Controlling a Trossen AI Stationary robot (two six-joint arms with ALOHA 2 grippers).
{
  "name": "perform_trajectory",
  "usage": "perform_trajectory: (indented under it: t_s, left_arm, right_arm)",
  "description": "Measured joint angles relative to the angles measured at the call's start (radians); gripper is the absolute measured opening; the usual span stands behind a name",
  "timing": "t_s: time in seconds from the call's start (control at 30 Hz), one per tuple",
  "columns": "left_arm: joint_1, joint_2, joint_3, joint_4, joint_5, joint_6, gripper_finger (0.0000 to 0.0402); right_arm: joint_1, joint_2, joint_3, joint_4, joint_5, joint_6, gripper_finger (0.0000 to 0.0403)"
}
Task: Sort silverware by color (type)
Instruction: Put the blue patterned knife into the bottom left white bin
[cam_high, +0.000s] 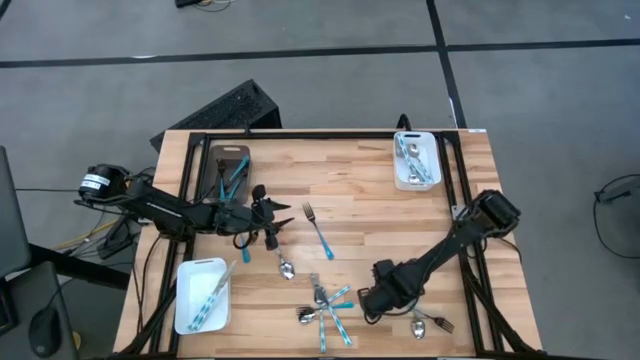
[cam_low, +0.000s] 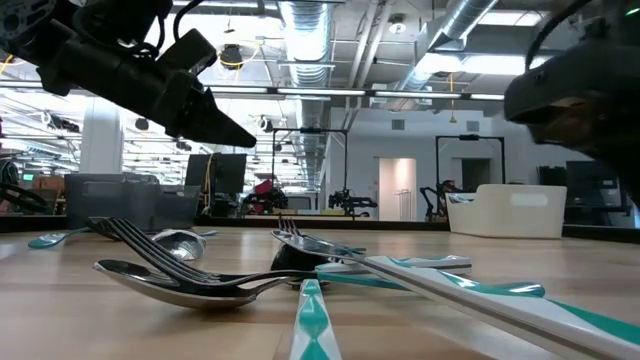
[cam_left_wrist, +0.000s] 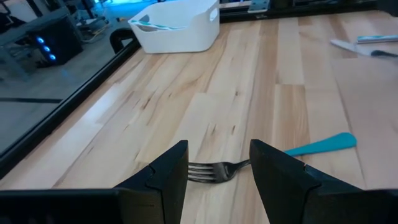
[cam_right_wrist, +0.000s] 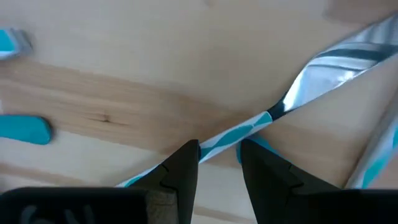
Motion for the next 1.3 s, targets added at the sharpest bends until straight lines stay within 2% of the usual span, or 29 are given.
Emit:
perform_trajectory:
  t_s: [0.23,0.33,0.57,0.7,0.9,1.1,1.2,1.3]
  left_arm:
    - [0.0,0.0,0.0,0.003,-0.001,-0.005,0.016]
    - [0.0,0.0,0.0,0.004,-0.001,-0.006,0.016]
    - [0.0,0.0,0.0,0.017,-0.01,-0.006,0.016]
    - [0.0,0.0,0.0,0.019,-0.011,-0.006,0.016]
    - [0.0,0.0,0.0,0.019,-0.011,-0.022,0.016]
    - [0.0,0.0,0.0,0.008,-0.005,-0.038,0.016]
    - [0.0,0.0,0.0,-0.001,-0.005,-0.031,0.016]
    - [0.0,0.0,0.0,-0.002,-0.006,-0.024,0.016]
  right_arm:
    - [-0.08,0.004,-0.003,-0.013,0.042,-0.37,0.015]
    - [-0.103,-0.009,-0.005,-0.031,0.029,-0.449,0.015]
    - [-0.112,-0.105,-0.005,-0.139,0.103,-0.445,0.015]
    - [-0.114,-0.113,-0.006,-0.149,0.118,-0.471,0.015]
    - [-0.132,-0.045,-0.005,-0.113,0.134,-0.547,0.015]
    - [-0.167,0.027,0.001,-0.068,0.098,-0.631,0.0149]
    - [-0.186,0.034,0.0,-0.067,0.087,-0.661,0.0134]
    - [-0.21,0.022,-0.001,-0.059,0.093,-0.693,0.0093]
